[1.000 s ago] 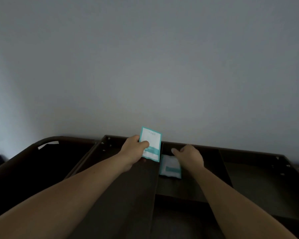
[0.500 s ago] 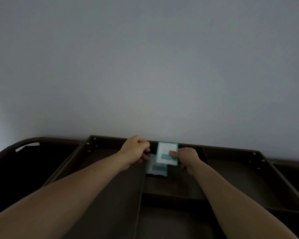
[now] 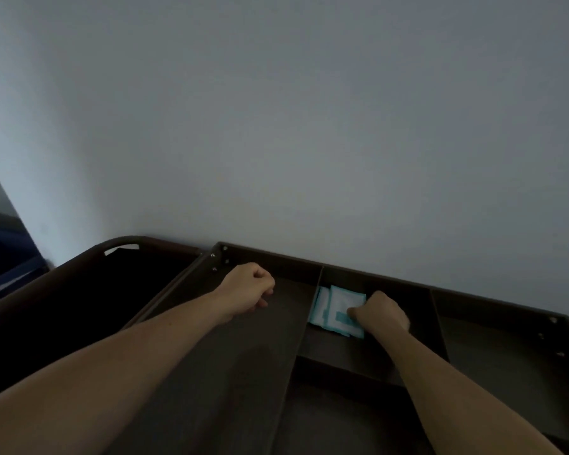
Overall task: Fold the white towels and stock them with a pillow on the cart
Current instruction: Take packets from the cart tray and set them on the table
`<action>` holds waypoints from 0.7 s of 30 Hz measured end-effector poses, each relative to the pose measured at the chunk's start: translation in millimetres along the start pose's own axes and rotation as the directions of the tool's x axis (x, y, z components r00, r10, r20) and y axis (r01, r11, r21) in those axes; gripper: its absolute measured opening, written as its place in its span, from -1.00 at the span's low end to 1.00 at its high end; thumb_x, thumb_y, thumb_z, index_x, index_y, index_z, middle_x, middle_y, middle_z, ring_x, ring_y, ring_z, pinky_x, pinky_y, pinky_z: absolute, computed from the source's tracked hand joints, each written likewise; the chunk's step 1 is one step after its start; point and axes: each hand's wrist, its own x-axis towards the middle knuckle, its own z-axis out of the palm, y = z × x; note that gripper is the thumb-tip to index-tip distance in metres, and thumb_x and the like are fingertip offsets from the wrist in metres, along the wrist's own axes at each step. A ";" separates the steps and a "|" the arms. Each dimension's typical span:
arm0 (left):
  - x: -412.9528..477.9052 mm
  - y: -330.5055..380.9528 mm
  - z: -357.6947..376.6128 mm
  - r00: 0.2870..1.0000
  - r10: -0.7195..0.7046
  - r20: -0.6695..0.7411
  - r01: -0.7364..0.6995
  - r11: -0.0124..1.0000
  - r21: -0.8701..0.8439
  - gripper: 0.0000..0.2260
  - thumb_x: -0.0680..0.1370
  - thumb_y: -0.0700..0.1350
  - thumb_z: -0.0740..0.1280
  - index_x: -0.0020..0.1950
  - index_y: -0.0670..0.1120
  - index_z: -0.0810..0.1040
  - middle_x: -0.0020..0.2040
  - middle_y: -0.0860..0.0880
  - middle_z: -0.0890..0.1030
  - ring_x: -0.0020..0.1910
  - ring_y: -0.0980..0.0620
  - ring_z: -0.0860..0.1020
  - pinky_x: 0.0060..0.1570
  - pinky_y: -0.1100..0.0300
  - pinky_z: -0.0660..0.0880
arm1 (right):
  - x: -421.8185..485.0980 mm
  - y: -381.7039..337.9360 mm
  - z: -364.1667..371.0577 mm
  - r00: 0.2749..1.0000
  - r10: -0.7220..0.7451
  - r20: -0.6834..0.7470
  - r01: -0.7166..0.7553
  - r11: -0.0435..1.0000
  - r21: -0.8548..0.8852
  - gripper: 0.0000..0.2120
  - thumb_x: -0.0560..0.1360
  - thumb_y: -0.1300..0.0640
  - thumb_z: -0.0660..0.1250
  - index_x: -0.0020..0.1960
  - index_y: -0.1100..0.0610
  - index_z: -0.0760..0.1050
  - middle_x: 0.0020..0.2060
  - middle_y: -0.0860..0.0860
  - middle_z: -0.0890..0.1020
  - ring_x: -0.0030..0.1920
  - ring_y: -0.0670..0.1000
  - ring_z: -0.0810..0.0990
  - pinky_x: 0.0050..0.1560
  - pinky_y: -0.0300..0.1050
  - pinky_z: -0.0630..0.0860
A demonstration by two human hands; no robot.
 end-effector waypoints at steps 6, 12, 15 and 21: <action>-19.9 -11.9 -25.5 0.998 0.014 -0.065 -0.007 0.995 0.101 -0.96 0.55 -0.07 0.35 -0.04 -0.01 0.56 -0.12 -0.02 0.66 -0.25 0.08 0.66 -0.28 0.21 0.49 | -15.7 -16.1 -13.1 0.994 -0.097 -0.042 0.096 0.995 -0.025 -0.50 0.46 -0.10 0.37 0.28 0.17 0.44 0.22 0.16 0.52 0.21 0.20 0.51 0.13 0.03 0.52; -57.2 -19.7 -94.4 0.980 0.129 -0.149 -0.044 0.880 0.473 -0.73 0.52 0.06 0.35 0.16 -0.02 0.54 0.09 0.00 0.55 0.09 -0.04 0.55 0.07 0.08 0.50 | -62.1 -109.1 -29.8 0.922 -0.351 -0.165 0.353 0.935 -0.019 -0.50 0.50 -0.19 0.29 0.32 0.07 0.44 0.25 0.11 0.46 0.28 0.18 0.41 0.27 0.13 0.40; -85.6 -42.5 -144.6 0.973 0.154 -0.173 -0.028 0.819 0.574 -0.65 0.52 0.10 0.32 0.24 -0.02 0.54 0.24 -0.04 0.52 0.24 -0.09 0.49 0.19 -0.04 0.49 | -105.6 -172.7 -11.1 0.864 -0.493 -0.104 0.489 0.870 -0.059 -0.51 0.49 -0.24 0.28 0.30 0.02 0.46 0.23 0.07 0.48 0.25 0.14 0.43 0.26 0.14 0.40; -162.4 -138.3 -274.3 0.965 0.133 -0.227 0.049 0.756 0.652 -0.50 0.57 0.13 0.28 0.44 -0.07 0.43 0.40 -0.04 0.43 0.39 -0.10 0.38 0.34 -0.07 0.37 | -217.5 -299.6 54.6 0.730 -0.683 0.032 0.683 0.728 -0.052 -0.43 0.49 -0.32 0.26 0.36 0.00 0.47 0.29 0.03 0.52 0.31 0.13 0.46 0.32 0.19 0.40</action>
